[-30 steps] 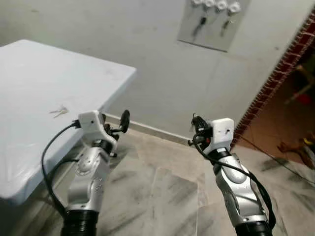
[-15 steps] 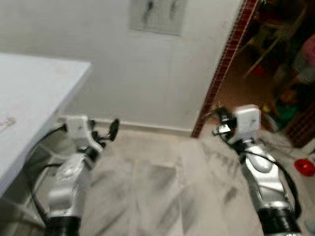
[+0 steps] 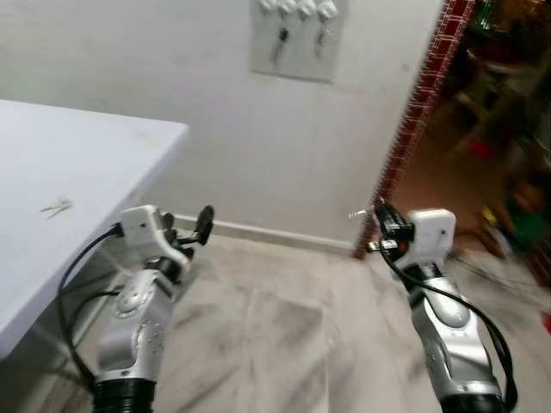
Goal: Hang keys on a hook
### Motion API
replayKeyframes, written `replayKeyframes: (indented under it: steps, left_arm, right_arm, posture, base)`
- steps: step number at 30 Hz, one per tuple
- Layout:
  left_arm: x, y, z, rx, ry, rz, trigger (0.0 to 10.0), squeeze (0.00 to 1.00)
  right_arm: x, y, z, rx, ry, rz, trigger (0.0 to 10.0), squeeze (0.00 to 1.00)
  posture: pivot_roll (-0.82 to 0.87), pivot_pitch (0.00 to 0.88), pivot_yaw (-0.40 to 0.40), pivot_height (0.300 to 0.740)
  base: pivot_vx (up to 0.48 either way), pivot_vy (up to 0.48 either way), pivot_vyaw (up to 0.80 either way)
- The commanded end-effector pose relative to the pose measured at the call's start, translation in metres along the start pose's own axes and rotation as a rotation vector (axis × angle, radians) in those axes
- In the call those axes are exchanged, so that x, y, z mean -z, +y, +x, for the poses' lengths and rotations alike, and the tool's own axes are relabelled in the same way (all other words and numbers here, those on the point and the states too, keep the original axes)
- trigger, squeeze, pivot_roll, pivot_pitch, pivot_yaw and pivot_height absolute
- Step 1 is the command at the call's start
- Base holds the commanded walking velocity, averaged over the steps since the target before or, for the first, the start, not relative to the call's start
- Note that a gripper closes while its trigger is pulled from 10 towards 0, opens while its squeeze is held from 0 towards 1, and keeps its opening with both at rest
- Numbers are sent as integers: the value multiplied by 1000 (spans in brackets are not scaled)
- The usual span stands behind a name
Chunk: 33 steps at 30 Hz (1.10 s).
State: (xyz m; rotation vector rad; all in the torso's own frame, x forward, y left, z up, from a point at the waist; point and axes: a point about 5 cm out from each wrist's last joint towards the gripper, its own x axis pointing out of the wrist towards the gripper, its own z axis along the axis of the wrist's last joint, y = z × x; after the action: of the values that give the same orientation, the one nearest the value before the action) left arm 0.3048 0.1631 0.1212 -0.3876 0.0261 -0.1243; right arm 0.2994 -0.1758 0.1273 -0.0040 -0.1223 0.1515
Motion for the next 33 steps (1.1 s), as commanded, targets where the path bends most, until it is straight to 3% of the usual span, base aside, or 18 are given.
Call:
replayKeyframes:
  steps: [1, 10, 33]
  left_arm:
    - [-5, -1, 3, 7, -8, 8, 10000, 0]
    - [-5, -2, 5, 11, -5, 9, 10000, 0]
    - [-20, 2, 12, 19, -39, 16, 10000, 0]
  right_arm:
    - [-7, -1, 1, 0, -21, -4, 10000, 0]
    - [-8, -6, -2, 11, -10, -7, 10000, 0]
    - [-16, 0, 7, -11, -47, 17, 10000, 0]
  posture:
    - [12, 30, -68, 732]
    - [8, 29, -65, 732]
    - [21, 34, -59, 732]
  base:
    - [322, 0, 0]
    - [290, 0, 0]
    - [42, 0, 0]
